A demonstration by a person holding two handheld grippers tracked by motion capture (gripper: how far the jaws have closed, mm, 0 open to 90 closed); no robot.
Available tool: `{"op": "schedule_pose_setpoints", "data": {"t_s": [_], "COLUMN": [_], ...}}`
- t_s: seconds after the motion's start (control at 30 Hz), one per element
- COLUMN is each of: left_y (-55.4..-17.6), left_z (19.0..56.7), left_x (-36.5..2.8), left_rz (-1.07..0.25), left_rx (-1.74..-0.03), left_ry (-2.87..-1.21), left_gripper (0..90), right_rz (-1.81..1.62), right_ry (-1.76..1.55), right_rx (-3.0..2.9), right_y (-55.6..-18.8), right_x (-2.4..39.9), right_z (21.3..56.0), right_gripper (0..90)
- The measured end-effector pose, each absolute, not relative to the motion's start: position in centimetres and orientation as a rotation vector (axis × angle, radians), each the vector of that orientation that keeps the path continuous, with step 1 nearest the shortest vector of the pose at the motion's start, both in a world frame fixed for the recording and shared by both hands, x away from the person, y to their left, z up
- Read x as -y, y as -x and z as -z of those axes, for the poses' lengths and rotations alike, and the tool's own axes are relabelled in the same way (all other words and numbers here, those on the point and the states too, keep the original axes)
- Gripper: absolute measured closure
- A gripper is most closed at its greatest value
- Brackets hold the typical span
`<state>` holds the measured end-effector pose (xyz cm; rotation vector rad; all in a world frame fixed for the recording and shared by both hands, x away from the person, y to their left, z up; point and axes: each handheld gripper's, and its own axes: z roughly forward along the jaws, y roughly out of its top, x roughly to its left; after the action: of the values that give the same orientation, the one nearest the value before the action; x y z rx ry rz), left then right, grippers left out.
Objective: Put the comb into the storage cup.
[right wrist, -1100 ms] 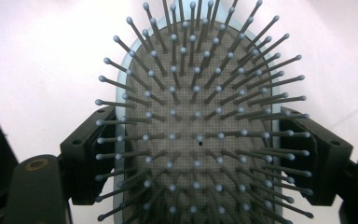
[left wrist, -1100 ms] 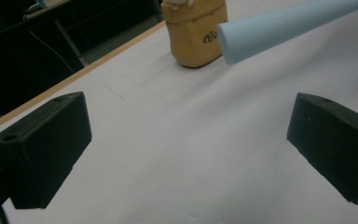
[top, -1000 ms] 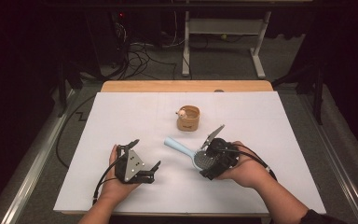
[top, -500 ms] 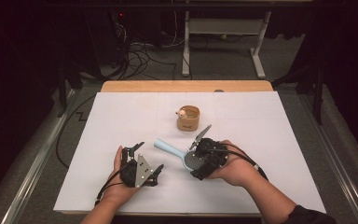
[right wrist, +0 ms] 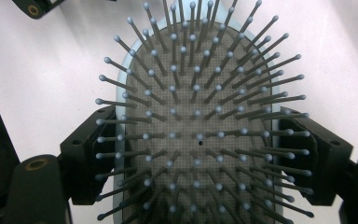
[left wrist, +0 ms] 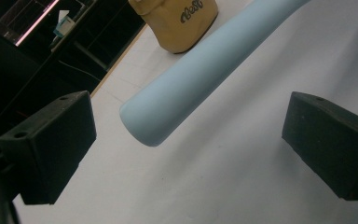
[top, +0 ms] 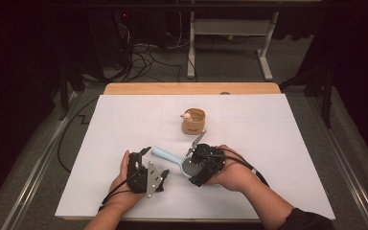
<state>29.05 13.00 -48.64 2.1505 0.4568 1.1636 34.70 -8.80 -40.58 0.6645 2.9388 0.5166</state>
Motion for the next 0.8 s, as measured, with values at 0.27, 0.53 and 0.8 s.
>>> {"op": "schedule_pose_setpoints", "data": {"t_s": [0.27,0.53,0.8], "left_y": [-28.8,-28.7,-28.6], "left_z": [48.8,48.9,48.9], "left_x": [-12.7,-12.4,-12.3], "left_rz": [-1.213,-1.253,-1.281], "left_rx": [-0.41,-0.372,-0.332], "left_ry": [-2.167,-2.183,-2.183], "left_gripper": [5.6,7.2,14.8], "right_rz": [-0.507,-0.504,-0.502], "right_ry": [-0.65,-0.645,-0.626], "right_rx": [-2.947,-2.962,-2.969], "right_y": [-34.8,-34.8,-34.9], "right_x": [8.2,7.4,6.7], "right_z": [40.7,40.9,41.1], "right_gripper": [20.9,20.8,20.8]}}
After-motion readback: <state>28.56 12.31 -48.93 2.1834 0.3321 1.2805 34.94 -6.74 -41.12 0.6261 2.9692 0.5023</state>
